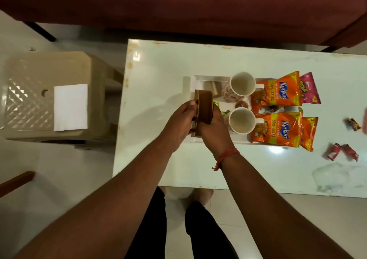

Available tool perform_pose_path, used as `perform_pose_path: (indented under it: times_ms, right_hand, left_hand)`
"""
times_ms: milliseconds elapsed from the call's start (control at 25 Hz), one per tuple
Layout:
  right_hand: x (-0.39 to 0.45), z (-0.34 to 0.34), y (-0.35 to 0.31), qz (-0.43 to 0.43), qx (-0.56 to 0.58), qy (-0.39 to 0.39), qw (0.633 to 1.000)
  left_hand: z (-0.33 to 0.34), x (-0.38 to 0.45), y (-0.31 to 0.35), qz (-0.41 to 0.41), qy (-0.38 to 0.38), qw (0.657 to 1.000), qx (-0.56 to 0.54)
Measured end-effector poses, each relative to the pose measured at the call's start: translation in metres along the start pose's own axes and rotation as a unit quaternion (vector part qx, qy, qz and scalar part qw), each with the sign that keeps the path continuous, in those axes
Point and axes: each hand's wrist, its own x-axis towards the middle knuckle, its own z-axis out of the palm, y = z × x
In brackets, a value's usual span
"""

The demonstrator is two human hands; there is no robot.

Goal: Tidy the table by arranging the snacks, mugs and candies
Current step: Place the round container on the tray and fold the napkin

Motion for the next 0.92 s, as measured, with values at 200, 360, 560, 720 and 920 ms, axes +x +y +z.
perform_pose_path:
  times_ms: [200,360,560,720,920]
  right_hand:
    - [0.03,-0.015,0.012,0.043,-0.011,0.011,0.999]
    - [0.044,-0.015,0.013,0.06,0.001,0.003,0.998]
    - [0.05,-0.016,0.015,0.065,0.0,0.001,0.998]
    - [0.035,-0.013,0.007,0.035,-0.027,0.032,0.998]
    - [-0.005,0.024,-0.01,-0.1,-0.138,0.087,0.982]
  left_hand:
    - [0.038,0.025,0.002,-0.03,0.018,0.999,0.012]
    - [0.046,0.039,0.002,-0.052,0.037,0.998,0.008]
    - [0.048,0.043,0.0,-0.047,0.045,0.998,0.023]
    - [0.028,0.046,-0.004,0.053,0.101,0.989,0.092]
    - [-0.045,0.032,-0.015,0.087,0.2,0.973,0.069]
